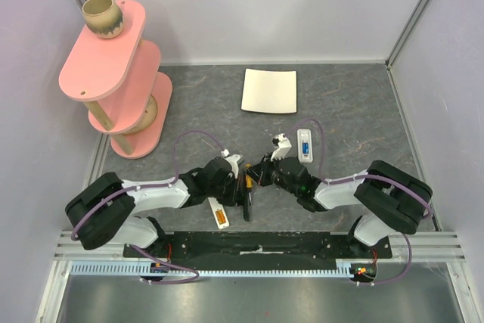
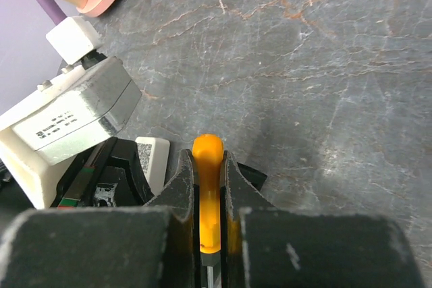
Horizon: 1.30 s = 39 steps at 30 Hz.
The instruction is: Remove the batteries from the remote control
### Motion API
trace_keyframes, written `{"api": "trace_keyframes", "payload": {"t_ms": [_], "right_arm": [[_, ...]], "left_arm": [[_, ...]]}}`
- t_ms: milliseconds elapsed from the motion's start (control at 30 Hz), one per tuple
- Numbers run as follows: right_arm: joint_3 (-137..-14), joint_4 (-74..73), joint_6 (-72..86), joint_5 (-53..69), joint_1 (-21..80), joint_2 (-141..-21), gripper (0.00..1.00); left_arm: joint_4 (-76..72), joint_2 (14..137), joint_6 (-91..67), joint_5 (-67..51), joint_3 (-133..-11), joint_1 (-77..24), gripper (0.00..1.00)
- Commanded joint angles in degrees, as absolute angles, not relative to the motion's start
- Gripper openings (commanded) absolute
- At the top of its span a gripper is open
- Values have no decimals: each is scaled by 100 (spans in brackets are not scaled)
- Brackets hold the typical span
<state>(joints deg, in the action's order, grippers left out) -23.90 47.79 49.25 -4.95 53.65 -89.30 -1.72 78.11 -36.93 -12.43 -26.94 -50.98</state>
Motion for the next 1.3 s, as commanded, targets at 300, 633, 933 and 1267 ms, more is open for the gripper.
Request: {"api": "trace_keyframes", "payload": {"t_ms": [300,633,933,1267], "right_arm": [[-2452,4342,4650,-1002,5115,-8069,0],[-2944,4298,4342,-1116,5063,-8806,0],[-3181,4157,4254,-1178,5001,-8965,0],[-2919,3753,4140,-1151,4738,-7700,0]], "left_arm": [[-1301,8912,-3525,-1538,-3331,-4852,2],[482,8676,-2699,-1442,-3876,-4518,48],[1266,7718,-2225,-738,-3850,-4517,58],[599,7199,-1450,-1099,-3613,-4623,63]]}}
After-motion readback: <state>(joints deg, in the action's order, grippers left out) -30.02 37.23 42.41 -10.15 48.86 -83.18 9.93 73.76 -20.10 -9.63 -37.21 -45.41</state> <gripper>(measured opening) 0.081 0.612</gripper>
